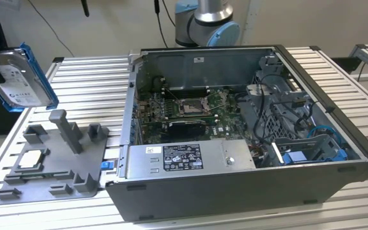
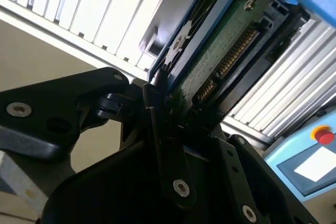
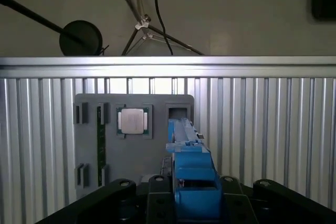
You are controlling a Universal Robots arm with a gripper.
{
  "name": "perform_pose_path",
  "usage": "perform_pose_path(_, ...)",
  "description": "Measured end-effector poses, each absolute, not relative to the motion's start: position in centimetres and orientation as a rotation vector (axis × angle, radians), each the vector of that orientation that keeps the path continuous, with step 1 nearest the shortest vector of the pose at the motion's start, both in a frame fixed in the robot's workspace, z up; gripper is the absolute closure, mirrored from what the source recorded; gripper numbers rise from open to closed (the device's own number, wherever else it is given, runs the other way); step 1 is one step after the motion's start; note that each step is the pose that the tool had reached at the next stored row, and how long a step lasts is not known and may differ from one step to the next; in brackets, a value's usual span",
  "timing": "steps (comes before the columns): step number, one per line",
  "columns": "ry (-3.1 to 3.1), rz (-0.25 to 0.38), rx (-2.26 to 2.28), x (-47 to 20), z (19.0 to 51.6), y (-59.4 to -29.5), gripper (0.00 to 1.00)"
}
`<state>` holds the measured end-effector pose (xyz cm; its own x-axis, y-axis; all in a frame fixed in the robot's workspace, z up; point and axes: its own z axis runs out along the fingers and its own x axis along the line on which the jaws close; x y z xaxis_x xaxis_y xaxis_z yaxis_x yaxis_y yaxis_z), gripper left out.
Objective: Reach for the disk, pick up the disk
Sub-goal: 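Pick up the disk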
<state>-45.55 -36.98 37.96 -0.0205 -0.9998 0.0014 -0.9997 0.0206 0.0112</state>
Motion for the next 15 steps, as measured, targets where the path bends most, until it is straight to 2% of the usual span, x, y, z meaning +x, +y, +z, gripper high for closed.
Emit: perform_pose_path(15,-2.238,-0.011,2.193,-45.5,39.9,-37.0,1.0)
